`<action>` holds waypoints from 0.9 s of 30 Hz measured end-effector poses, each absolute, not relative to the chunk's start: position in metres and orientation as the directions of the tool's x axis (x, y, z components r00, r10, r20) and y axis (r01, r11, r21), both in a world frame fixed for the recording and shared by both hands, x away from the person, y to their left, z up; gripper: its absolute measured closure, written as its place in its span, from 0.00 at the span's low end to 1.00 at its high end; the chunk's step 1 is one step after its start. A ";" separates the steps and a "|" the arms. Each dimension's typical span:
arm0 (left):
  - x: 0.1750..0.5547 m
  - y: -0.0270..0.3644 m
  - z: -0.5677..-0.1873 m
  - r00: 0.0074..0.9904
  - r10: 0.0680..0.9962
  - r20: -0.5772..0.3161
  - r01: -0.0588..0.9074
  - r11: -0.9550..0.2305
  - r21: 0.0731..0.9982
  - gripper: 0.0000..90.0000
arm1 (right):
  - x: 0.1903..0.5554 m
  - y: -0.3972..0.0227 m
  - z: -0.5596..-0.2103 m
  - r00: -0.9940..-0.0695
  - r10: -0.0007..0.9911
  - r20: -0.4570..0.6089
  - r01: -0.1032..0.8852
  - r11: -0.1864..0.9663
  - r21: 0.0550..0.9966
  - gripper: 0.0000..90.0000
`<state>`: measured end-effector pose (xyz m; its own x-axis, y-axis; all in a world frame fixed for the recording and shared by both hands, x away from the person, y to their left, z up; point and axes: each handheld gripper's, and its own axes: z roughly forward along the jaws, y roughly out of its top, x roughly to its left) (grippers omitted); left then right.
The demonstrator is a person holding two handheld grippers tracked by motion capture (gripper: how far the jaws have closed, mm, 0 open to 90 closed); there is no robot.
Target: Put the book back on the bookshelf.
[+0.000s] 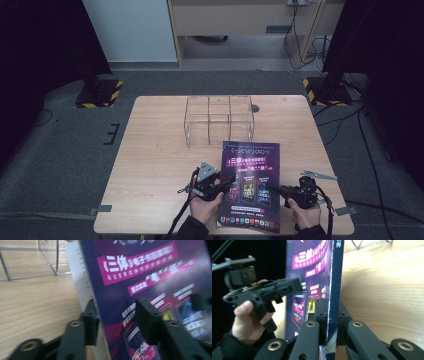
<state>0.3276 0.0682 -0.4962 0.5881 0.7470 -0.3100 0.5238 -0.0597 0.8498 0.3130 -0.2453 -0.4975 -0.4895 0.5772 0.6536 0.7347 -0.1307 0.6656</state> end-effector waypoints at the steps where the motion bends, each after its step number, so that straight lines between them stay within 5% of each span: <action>1: 0.328 0.070 -0.496 0.587 0.747 -0.313 0.529 -0.061 0.846 0.57 | 0.313 -0.245 -0.495 -0.494 0.574 0.653 0.732 -0.130 0.668 0.94; 10: 0.329 0.093 -0.492 0.565 0.765 -0.309 0.534 -0.054 0.844 0.46 | 0.310 -0.239 -0.482 -0.526 0.571 0.630 0.709 -0.114 0.695 0.94; 27: 0.311 0.194 -0.493 0.417 0.887 -0.200 0.537 -0.063 0.841 0.35 | 0.311 -0.236 -0.430 -0.563 0.606 0.561 0.591 -0.179 0.787 0.94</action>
<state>0.3105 0.1937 -0.4925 0.4168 0.8868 -0.1996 0.5366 -0.0628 0.8415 0.3110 -0.2364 -0.4296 -0.5633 0.6062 0.5614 0.5910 -0.1791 0.7865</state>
